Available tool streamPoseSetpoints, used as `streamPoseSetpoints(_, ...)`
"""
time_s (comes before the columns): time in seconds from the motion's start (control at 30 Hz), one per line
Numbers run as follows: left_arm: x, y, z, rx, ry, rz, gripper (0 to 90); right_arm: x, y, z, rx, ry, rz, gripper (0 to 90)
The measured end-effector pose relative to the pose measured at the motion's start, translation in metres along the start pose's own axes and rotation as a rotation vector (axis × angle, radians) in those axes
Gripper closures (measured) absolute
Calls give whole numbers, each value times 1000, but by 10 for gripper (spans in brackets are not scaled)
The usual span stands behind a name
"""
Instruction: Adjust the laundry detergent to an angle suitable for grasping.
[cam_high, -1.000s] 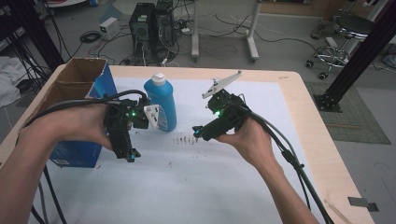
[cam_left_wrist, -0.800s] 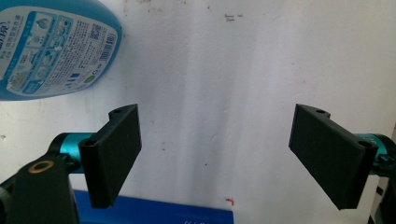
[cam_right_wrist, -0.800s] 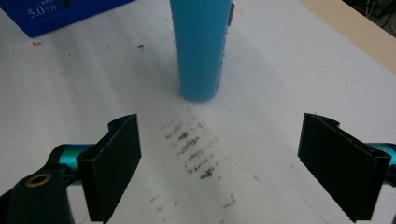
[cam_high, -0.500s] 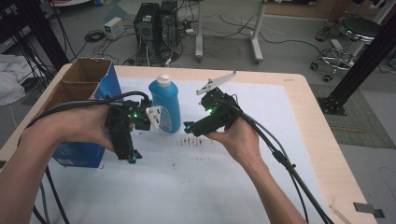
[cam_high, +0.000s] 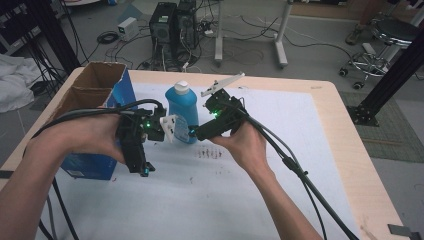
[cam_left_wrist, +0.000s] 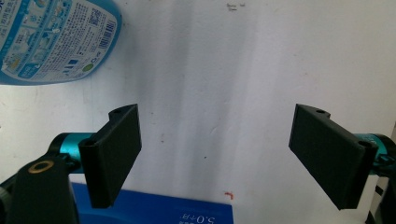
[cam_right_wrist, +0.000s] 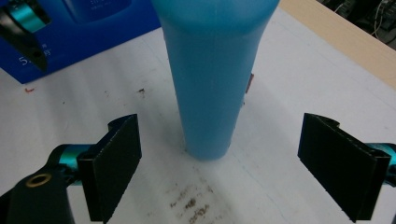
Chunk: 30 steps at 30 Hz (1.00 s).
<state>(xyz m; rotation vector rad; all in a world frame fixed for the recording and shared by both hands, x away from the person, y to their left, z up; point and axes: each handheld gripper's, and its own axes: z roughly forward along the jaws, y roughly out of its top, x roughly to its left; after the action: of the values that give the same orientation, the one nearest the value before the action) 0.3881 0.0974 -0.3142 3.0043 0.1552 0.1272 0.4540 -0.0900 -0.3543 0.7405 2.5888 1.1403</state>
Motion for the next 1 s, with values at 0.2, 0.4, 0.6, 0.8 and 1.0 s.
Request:
streamPoseSetpoints(0.2, 1, -1, 1, -3, 0, 2, 170, 0, 4, 11, -22, -2, 10, 125)
streamPoseSetpoints(0.4, 1, -3, 2, -2, -1, 1, 170, -2, 7, 23, -16, 2, 12, 125)
streamPoseSetpoints(0.6, 1, -4, 2, -2, 1, 0, 170, -3, 11, 33, -16, 14, 15, 126)
streamPoseSetpoints(0.8, 1, -6, 2, -4, 0, -6, 170, -4, 13, 40, -24, 18, 18, 127)
streamPoseSetpoints(1.0, 1, -6, 2, -8, 0, -7, 170, -3, 17, 38, -49, 16, -4, 179)
